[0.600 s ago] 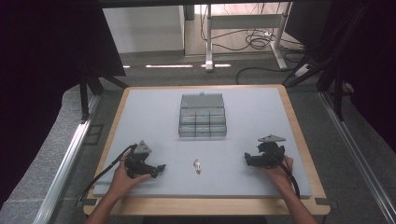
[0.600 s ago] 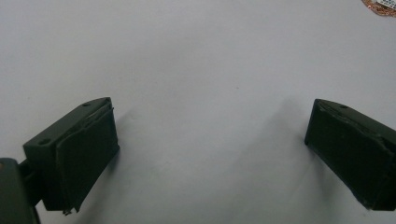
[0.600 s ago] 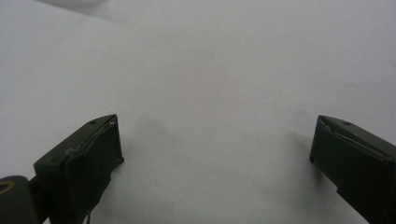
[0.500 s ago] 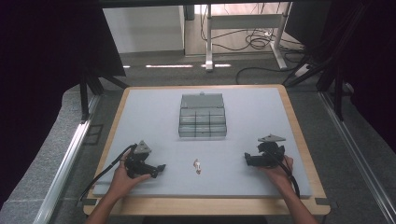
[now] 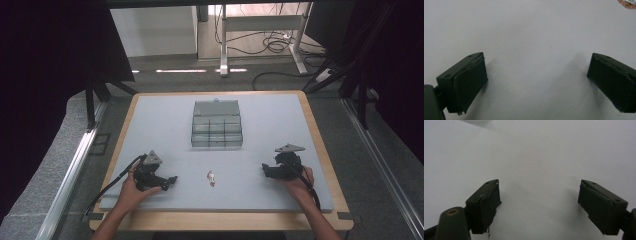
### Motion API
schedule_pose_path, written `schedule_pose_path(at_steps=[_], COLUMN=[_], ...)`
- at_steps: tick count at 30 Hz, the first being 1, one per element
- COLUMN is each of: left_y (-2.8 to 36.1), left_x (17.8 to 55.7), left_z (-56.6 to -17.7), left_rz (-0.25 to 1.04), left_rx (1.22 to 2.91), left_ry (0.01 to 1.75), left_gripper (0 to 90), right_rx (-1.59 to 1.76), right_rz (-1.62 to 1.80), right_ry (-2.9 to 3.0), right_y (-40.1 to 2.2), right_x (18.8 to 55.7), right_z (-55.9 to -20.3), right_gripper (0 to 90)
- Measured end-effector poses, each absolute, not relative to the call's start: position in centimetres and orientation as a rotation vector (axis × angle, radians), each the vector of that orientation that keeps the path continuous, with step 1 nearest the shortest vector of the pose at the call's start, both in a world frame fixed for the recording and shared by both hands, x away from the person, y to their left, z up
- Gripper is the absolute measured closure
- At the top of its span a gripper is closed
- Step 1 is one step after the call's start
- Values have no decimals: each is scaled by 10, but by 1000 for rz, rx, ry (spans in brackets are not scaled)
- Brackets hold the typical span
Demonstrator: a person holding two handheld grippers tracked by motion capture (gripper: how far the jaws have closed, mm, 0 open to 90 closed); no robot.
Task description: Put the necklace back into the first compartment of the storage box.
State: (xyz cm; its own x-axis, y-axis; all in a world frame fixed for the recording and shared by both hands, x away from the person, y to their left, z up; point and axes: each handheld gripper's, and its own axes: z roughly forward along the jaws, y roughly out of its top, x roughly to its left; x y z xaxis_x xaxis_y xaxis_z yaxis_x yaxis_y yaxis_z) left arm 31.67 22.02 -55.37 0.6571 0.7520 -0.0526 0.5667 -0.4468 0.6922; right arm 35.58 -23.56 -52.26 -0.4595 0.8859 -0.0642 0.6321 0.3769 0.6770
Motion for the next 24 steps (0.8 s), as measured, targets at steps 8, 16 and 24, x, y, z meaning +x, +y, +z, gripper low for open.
schedule_pose_path(at_steps=[8, 16, 24], left_y=[220, 220, 220], left_x=[317, 317, 317], left_z=[-554, -554, -554], left_rz=[343, 342, 342], left_rx=[2176, 2176, 2176], left_ry=[1016, 1016, 1016], left_gripper=[23, 23, 23], right_rx=[1271, 1163, 1033], right_rz=[892, 959, 1016], right_ry=[2229, 2259, 2322], right_y=[-234, -229, -213], right_x=[350, 341, 330], right_z=[-509, -479, -455], right_gripper=[251, 296, 333])
